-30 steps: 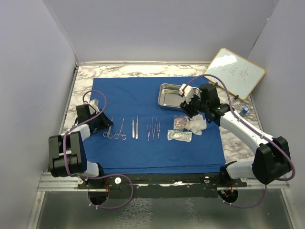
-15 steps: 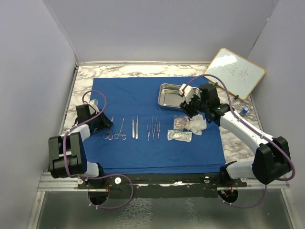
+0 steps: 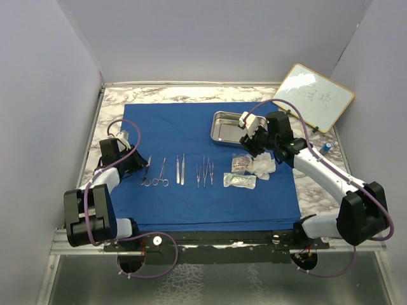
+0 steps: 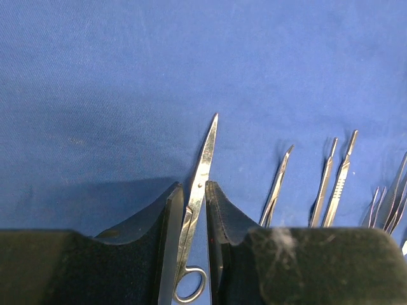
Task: Open and lay out the surgical kit
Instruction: Place the medical item in the surgical kit.
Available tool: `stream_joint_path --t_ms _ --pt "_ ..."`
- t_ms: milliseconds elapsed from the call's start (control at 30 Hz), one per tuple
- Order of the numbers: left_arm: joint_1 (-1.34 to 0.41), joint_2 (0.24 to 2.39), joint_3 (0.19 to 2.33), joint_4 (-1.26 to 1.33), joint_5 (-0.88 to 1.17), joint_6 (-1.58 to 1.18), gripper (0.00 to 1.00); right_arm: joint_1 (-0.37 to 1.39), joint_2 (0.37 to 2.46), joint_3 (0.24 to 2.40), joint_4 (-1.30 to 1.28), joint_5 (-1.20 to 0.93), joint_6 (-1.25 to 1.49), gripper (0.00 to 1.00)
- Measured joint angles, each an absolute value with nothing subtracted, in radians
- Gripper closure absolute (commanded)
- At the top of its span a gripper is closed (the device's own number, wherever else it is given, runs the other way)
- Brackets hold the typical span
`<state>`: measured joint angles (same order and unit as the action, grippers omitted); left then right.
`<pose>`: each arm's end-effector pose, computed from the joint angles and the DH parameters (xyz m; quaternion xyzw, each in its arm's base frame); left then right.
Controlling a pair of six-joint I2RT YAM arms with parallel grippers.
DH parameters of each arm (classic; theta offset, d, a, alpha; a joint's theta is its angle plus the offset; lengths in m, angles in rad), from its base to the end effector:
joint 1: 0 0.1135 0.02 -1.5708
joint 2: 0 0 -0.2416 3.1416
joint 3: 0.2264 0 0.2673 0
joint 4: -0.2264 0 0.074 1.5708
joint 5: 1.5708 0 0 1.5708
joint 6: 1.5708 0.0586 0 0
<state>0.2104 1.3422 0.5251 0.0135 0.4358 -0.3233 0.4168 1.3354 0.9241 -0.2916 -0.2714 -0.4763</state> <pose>0.2746 0.0333 0.1084 -0.1607 0.8947 -0.2208 0.3535 0.2917 0.1463 0.2150 -0.4395 0.7863 0.1103 0.4201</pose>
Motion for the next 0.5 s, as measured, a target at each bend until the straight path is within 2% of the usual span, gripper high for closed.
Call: stream_joint_path --t_ms 100,300,500 --pt "0.21 1.316 0.525 0.011 0.432 -0.315 0.75 0.415 1.335 0.924 -0.292 -0.271 -0.474 0.47" --pt "0.211 1.256 0.556 -0.023 0.419 -0.267 0.68 0.374 1.334 0.924 -0.292 -0.266 -0.441 0.44" --pt "0.213 1.217 0.65 -0.057 0.412 -0.168 0.55 0.276 1.305 0.924 -0.289 -0.218 -0.377 0.35"
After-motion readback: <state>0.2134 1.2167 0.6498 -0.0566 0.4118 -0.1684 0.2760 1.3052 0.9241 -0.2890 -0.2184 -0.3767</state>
